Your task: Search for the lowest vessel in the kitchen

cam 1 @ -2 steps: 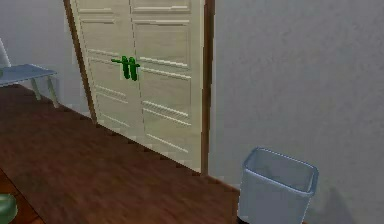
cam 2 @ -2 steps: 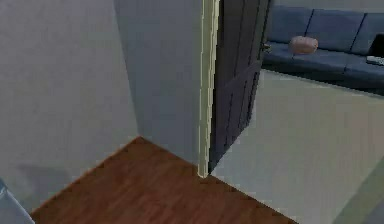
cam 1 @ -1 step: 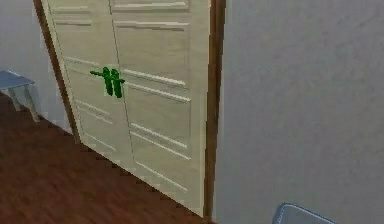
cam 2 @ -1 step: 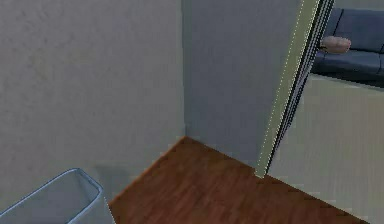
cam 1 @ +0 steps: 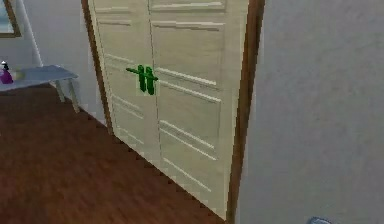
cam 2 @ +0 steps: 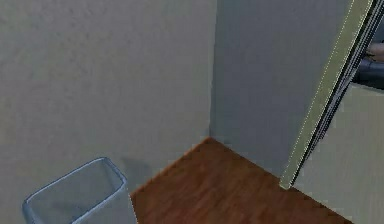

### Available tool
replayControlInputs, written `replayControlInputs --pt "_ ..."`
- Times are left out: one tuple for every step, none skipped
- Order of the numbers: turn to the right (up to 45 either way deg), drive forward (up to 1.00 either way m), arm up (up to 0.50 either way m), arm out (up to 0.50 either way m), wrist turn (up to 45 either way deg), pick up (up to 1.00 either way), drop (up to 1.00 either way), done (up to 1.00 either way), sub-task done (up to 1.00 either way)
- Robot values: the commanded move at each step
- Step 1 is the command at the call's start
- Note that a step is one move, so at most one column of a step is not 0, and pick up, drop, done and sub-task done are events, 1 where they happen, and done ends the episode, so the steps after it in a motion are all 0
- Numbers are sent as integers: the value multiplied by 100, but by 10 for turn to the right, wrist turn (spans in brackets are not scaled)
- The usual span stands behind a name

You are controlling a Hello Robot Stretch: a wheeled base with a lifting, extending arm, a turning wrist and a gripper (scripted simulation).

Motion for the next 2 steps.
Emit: replayControlInputs --pt "0 45 0 0 0 0 0 0 0" --pt "-450 0 0 0 0 0 0 0 0"
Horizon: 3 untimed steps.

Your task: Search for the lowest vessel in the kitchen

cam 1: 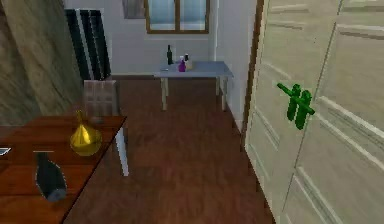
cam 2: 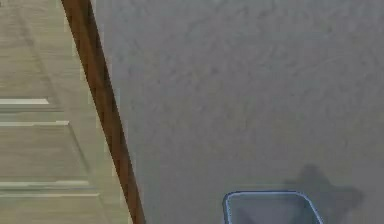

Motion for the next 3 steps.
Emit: replayControlInputs --pt "-330 0 0 0 0 0 0 0 0" --pt "0 35 0 0 0 0 0 0 0" --pt "0 0 0 0 0 0 0 100 0"
